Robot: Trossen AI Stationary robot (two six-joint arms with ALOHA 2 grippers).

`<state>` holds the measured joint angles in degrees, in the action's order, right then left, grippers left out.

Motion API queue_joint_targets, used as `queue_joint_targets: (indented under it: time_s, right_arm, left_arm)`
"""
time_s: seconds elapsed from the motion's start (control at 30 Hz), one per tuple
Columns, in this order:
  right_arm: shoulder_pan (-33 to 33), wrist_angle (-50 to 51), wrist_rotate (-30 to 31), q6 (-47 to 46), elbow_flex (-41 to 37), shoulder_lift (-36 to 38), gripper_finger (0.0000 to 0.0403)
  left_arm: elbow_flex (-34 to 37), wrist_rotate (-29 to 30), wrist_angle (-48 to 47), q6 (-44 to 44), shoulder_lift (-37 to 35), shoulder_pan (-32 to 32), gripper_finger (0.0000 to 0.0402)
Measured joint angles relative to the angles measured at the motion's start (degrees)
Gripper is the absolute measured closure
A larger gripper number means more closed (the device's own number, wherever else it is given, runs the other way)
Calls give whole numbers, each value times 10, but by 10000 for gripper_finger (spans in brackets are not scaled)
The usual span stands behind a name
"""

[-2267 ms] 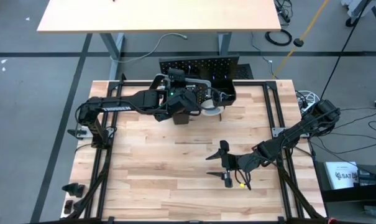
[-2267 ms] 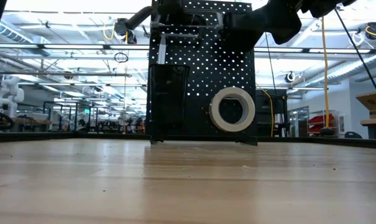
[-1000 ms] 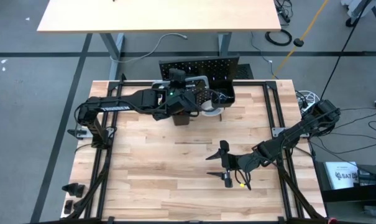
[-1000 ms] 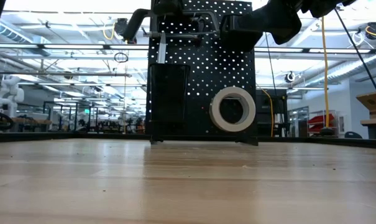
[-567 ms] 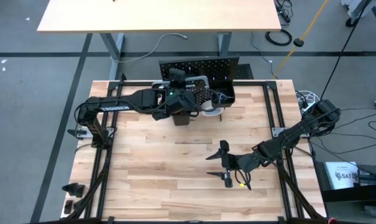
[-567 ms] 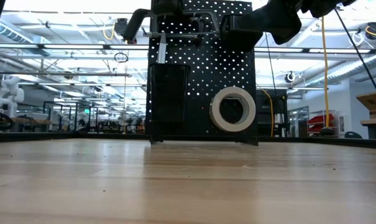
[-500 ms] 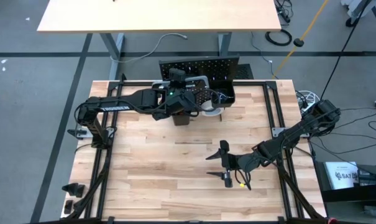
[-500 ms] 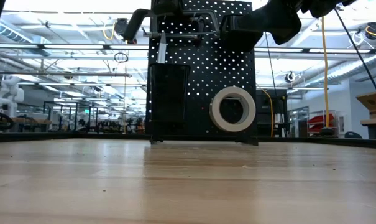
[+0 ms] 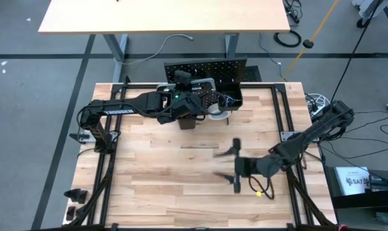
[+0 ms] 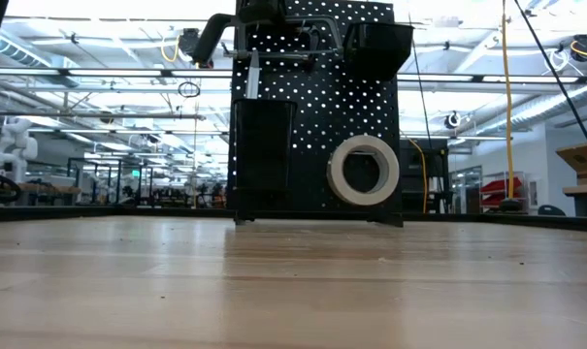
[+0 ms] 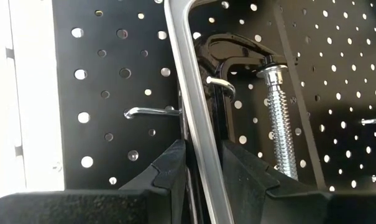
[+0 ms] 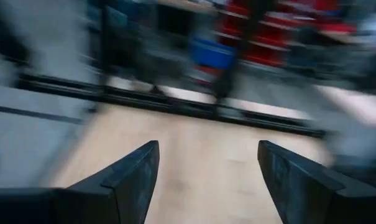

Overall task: Hang tools onto peg board
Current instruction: Hang the hacksaw on the pegboard

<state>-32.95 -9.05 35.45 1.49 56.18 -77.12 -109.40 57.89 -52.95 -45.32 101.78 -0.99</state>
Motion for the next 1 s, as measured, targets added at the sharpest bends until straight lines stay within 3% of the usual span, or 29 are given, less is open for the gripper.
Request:
queue_joint_targets:
  time_s: [0.17, 0.3, 0.47, 0.6, 0.83, 1.0]
  right_arm:
    - [-4, 254, 231, 39, 146, 20, 135]
    - [46, 387, 240, 56, 216, 33, 135]
    - [141, 390, 241, 106, 223, 55, 137]
    - [216, 342, 238, 86, 208, 47, 149]
    - [271, 72, 207, 175, 109, -1, 191]
    - [292, -64, 243, 222, 57, -21, 205]
  left_arm:
    - [0, 1, 0, 0, 0, 0, 303]
    - [0, 6, 0, 0, 1, 0, 303]
    - [0, 7, 0, 0, 1, 0, 303]
    - [1, 7, 1, 1, 1, 0, 303]
    - [1, 7, 1, 2, 1, 0, 303]
    - [1, 8, 1, 2, 1, 0, 303]
